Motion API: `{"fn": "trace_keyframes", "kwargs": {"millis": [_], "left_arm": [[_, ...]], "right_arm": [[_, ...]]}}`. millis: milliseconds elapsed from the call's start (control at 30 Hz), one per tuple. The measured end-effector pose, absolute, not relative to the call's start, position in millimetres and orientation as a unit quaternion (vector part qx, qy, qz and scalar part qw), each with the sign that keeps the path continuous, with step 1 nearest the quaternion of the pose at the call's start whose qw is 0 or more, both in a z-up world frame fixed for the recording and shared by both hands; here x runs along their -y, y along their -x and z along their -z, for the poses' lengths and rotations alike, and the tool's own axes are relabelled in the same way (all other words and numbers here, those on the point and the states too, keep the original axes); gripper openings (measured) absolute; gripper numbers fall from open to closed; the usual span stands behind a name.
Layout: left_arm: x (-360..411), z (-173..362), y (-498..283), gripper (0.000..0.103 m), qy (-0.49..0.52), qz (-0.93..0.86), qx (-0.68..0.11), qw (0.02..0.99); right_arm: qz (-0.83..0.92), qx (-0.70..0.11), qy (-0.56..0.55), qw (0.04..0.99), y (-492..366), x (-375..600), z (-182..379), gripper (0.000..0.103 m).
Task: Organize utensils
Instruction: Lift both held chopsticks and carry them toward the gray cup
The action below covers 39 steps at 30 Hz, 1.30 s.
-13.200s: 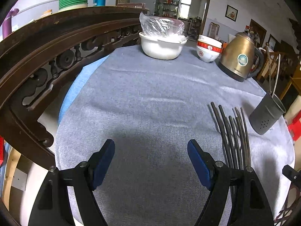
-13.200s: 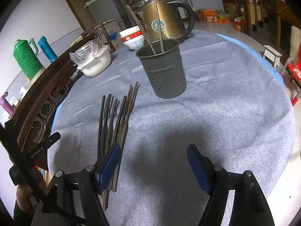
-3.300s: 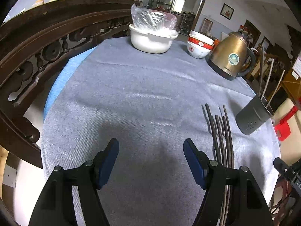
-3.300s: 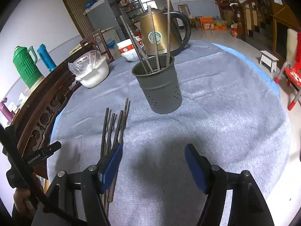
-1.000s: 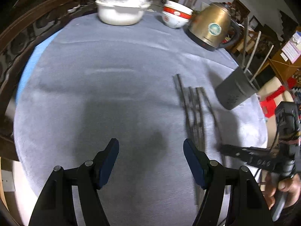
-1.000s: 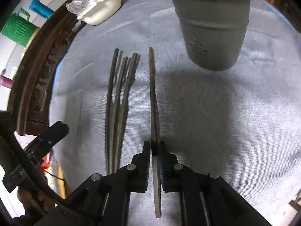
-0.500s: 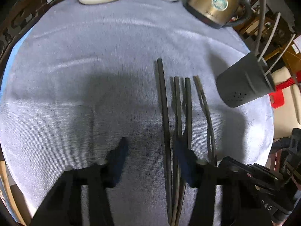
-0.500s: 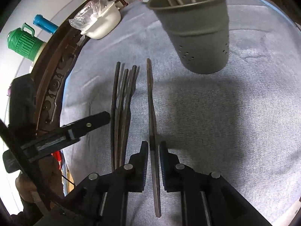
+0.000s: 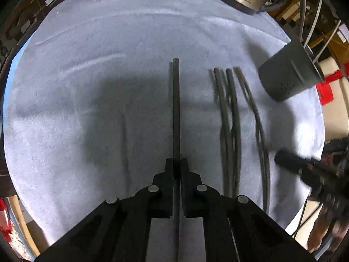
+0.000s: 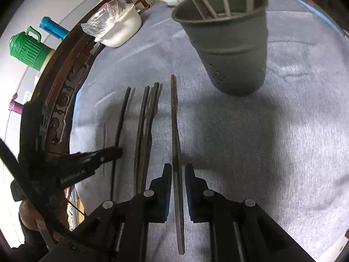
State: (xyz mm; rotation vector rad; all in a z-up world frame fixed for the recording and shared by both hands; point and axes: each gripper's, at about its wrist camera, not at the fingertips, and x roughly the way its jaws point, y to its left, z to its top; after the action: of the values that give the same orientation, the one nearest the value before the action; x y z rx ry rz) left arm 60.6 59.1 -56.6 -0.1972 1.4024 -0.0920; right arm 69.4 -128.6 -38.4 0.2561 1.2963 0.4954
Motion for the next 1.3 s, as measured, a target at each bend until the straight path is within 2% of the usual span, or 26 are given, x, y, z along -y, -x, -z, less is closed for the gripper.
{"fn": "trace_keyframes", "kwargs": {"millis": [100,167,267,400,500,600,933,1167,1300], "left_arm": [[-65,56,-59,0.011,0.086,0.036,-0.647,0.757],[-67,55,-62,0.029,0.096,0.039,-0.650,0.752],[-73,51,-73,0.031,0.097,0.034,-0.647,0.756],[-72,56,-88,0.031,0.093,0.031,-0.653,0.751],[-71,57,-91,0.007,0.088,0.035,-0.655,0.750],[-76,57,-94,0.007,0.085,0.052,-0.653,0.751],[-116,38,-60,0.007,0.138,0.053,-0.617,0.773],[-139,-8,-37,0.007,0.178,0.045,-0.520,0.834],[-144,-33,-31,0.007,0.192,0.018,-0.444,0.875]], "right_arm": [[-0.217,-0.604,-0.098,0.760,-80,119,41,0.015],[-0.206,-0.613,-0.081,0.759,-88,111,42,0.015],[-0.195,-0.620,-0.056,0.758,-99,99,41,0.015],[-0.193,-0.638,-0.026,0.745,-108,83,47,0.015],[-0.188,-0.642,0.006,0.743,-109,72,49,0.015],[-0.192,-0.641,0.042,0.742,-106,61,50,0.007],[-0.222,-0.608,-0.001,0.762,-77,78,37,0.006],[-0.236,-0.536,-0.038,0.810,-60,93,0,0.006],[-0.223,-0.441,-0.059,0.868,-40,108,-32,0.006]]}}
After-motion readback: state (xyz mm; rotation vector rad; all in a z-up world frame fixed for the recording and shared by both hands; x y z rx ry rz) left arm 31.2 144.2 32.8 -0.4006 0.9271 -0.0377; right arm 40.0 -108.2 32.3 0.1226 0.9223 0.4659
